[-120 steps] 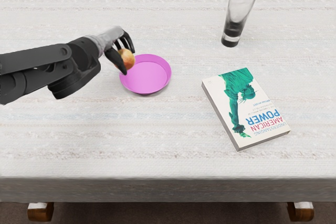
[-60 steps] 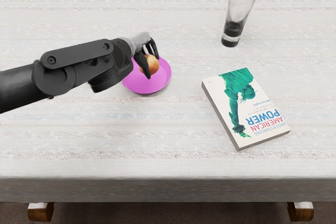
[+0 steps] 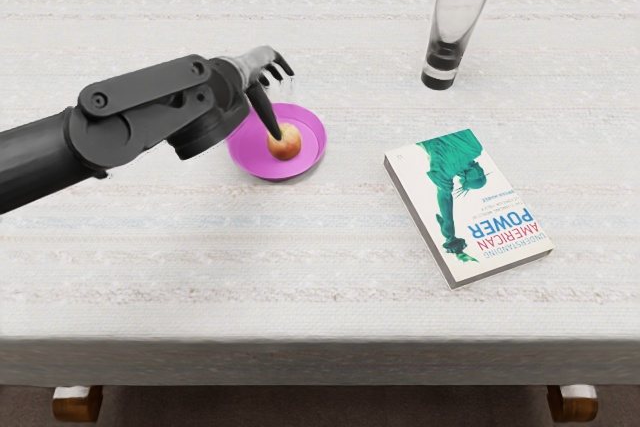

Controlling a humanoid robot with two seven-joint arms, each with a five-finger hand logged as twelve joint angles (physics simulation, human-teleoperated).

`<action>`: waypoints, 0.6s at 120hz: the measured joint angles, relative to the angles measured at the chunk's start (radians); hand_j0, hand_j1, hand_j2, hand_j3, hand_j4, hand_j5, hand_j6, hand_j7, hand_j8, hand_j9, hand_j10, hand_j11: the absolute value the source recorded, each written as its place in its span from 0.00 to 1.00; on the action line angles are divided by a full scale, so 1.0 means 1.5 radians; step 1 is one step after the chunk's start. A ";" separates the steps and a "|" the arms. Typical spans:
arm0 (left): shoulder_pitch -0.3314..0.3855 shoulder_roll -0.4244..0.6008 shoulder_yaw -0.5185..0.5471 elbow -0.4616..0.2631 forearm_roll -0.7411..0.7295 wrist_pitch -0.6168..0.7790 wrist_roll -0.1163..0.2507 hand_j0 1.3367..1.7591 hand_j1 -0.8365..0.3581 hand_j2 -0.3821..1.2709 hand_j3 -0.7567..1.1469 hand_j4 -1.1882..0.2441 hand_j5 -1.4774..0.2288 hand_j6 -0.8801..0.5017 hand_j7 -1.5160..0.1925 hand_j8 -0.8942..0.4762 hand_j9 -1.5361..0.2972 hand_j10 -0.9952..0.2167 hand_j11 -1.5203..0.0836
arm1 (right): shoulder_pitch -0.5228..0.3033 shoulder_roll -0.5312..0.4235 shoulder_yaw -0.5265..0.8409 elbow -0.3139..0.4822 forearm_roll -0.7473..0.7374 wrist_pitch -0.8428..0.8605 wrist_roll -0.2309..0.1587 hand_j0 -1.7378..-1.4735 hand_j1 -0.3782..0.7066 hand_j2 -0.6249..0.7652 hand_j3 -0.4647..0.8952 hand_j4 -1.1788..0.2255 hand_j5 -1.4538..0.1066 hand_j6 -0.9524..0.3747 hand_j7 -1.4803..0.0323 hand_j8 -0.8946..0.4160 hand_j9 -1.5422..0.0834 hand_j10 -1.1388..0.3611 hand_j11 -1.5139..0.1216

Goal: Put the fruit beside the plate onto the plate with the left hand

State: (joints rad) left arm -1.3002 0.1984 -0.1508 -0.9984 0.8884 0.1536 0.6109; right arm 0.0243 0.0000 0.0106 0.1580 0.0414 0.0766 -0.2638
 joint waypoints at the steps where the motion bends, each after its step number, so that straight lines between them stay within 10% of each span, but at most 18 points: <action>1: 0.000 0.009 -0.001 -0.008 -0.003 0.000 0.000 0.76 0.71 0.32 0.40 0.61 0.62 0.44 0.64 0.46 0.61 0.56 0.68 | 0.000 0.000 0.000 0.000 0.000 0.000 0.000 0.30 0.03 0.45 0.34 0.84 0.93 0.72 0.98 0.68 0.95 0.76 0.93; 37: 0.067 0.251 -0.062 -0.340 -0.255 -0.097 0.000 0.76 0.78 0.27 0.40 0.68 0.70 0.49 0.72 0.50 0.68 0.64 0.77 | 0.000 0.000 0.000 0.000 0.000 0.000 0.000 0.30 0.03 0.45 0.34 0.84 0.93 0.72 0.98 0.68 0.95 0.76 0.93; 72: 0.229 0.434 -0.191 -0.310 -0.740 -0.476 0.000 0.76 0.85 0.25 0.40 0.73 0.76 0.54 0.78 0.55 0.74 0.71 0.83 | 0.001 0.000 0.001 0.001 0.001 0.002 0.000 0.30 0.03 0.45 0.34 0.84 0.93 0.72 0.98 0.68 0.95 0.76 0.93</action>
State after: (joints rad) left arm -0.9570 0.8492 -0.4376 -1.4635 -0.2213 -0.5599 0.6109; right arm 0.0260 0.0000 0.0124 0.1599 0.0432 0.0794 -0.2638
